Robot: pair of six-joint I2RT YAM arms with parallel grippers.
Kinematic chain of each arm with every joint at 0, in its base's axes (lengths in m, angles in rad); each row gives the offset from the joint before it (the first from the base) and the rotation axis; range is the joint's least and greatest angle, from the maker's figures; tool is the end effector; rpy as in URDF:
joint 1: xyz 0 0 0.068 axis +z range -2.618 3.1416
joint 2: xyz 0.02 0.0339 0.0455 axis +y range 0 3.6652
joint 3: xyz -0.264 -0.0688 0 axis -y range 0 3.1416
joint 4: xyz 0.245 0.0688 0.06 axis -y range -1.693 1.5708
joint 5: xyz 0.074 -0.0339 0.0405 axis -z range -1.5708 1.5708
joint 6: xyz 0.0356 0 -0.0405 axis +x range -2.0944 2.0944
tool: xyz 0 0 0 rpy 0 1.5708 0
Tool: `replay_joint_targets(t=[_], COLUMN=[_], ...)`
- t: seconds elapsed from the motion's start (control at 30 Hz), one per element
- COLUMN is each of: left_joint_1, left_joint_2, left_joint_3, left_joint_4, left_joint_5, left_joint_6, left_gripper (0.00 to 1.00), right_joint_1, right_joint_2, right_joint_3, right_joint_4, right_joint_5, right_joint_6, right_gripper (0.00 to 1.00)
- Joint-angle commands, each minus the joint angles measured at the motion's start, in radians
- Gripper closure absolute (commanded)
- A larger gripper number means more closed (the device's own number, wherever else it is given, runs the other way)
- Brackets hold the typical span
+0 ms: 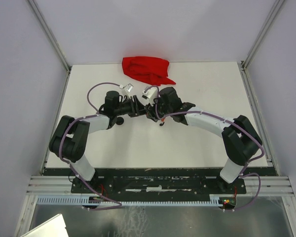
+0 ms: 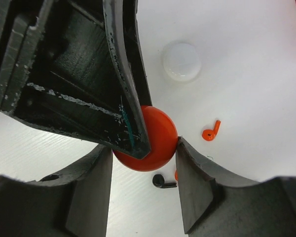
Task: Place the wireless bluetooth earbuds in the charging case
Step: Pick up the charging case at the center of the board.
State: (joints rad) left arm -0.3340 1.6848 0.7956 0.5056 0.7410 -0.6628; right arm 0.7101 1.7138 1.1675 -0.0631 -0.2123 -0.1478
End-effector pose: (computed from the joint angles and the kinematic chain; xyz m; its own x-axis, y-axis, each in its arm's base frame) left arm 0.3171 -0.1355 0.1858 -0.7914 -0.2059 -0.5755 0.4393 0.4632 -0.7698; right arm 0.2888 0.2582 0.2365 -0.3162 -0.4616 -0.8288 -0.8238 0.5668 -0.0015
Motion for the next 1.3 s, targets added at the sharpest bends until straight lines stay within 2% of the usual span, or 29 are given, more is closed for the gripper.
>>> replay_joint_targets(t=[0.0,0.17,0.23,0.37,0.47,0.6,0.73,0.87,1.07,1.27], left_joint_1=[-0.010,-0.013,-0.013,-0.013,-0.013,-0.012,-0.012,-0.011,-0.012,-0.014], left_joint_2=[0.014,0.023,0.026,0.027,0.030,0.048,0.090,0.180,0.356,0.381], left_joint_3=[0.031,0.028,0.026,0.021,0.013,0.004,-0.014,-0.019,0.022,0.033], left_joint_4=[0.078,0.123,0.140,0.179,0.225,0.313,0.468,0.715,1.175,1.224], left_joint_5=[0.036,0.054,0.057,0.052,0.035,0.028,0.036,0.070,0.136,0.170], left_joint_6=[-0.036,-0.058,-0.068,-0.088,-0.104,-0.141,-0.207,-0.324,-0.587,-0.604], left_gripper=[0.52,0.68,0.77,0.91,0.95,0.97,0.97,0.97,0.97,0.97], right_joint_1=[-0.008,-0.017,-0.022,-0.064,-0.116,-0.194,-0.271,-0.305,-0.322,-0.344], right_joint_2=[-0.049,-0.046,-0.043,-0.056,-0.090,-0.147,-0.176,-0.168,-0.116,-0.046], right_joint_3=[0.009,0.010,0.015,0.020,-0.002,-0.065,-0.126,-0.167,-0.193,-0.212], right_joint_4=[0.054,0.059,0.058,0.058,0.086,0.160,0.243,0.306,0.423,0.553], right_joint_5=[-0.031,-0.047,-0.056,-0.110,-0.150,-0.229,-0.297,-0.345,-0.422,-0.478], right_joint_6=[-0.008,-0.002,0.009,0.101,0.201,0.345,0.518,0.640,0.754,0.864], right_gripper=[0.94,0.93,0.86,0.37,0.25,0.22,0.21,0.22,0.25,0.31])
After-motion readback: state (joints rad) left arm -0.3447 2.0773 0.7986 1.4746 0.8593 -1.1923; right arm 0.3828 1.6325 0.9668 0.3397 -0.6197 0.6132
